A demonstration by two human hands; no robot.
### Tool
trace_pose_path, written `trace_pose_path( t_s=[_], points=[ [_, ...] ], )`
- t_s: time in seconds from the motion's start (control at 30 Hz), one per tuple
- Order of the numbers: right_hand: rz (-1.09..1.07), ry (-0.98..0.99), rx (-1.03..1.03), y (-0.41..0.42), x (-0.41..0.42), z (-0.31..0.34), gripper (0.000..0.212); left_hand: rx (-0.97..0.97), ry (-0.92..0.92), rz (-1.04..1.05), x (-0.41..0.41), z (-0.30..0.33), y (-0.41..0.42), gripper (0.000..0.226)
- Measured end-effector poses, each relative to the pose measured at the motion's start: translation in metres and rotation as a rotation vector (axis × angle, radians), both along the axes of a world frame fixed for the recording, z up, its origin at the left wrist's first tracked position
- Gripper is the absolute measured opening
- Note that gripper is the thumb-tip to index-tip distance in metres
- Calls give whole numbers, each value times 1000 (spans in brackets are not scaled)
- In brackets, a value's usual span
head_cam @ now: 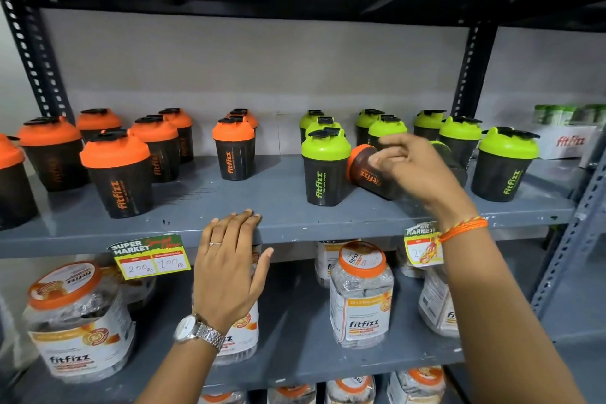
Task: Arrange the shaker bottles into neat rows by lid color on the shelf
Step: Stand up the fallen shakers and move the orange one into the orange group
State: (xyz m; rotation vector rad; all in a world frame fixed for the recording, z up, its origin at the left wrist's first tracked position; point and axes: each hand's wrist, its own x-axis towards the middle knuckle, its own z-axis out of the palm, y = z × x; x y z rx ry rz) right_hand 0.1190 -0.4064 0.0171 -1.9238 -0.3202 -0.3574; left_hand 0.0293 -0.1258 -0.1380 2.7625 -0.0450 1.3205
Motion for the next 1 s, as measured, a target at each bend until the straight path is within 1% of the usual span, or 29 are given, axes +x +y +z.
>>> trace_pose_path(
  t_s=[0.03,0.1,0.13,0.17,0.23,0.27,0.33,0.4,0.47,0.6,0.67,0.7,0.77,0.83,0.87,0.93,1.0],
  points=[
    [-110,-36,-49,-9,5,6,38,-2,-1,0,0,0,-1,52],
    [-266,-70,-230,-21,16,14,44,-2,1,2,0,0,-1,51],
    [-289,-41,-332,-22,21,15,48,-1,4,5,1,0,0,51],
    [-286,26,-409,-19,24,15,58,0,7,8,1,-1,0,52],
    [-226,161,-489,-12,32,10,76,-4,11,13,1,-1,-1,51],
    [-191,200,-513,-8,35,5,79,-8,11,12,1,-1,-1,51],
    [-161,216,-556,-5,41,-4,72,-9,8,9,1,0,-2,50],
    [-200,201,-551,-3,44,-7,60,-6,10,8,0,1,-2,50],
    [-243,195,-487,-2,44,-7,56,0,17,6,0,1,0,51],
    [-343,213,-279,-3,40,-7,62,9,31,-5,-1,1,1,52],
    [-344,240,-79,-6,39,-7,63,21,44,-7,-2,3,2,53],
    [-337,258,41,-8,40,-8,60,27,56,-7,-4,4,2,54],
    [-285,267,283,-9,36,-5,46,48,83,-14,-7,6,4,57],
    [-215,262,476,-8,28,0,35,88,115,-28,-11,9,7,60],
    [-178,264,562,-8,25,2,35,109,129,-37,-13,10,10,62],
    [-101,257,700,-8,16,9,42,149,151,-58,-16,13,17,65],
    [-18,216,780,-4,3,18,42,194,180,-75,-19,17,22,67]
  ],
)
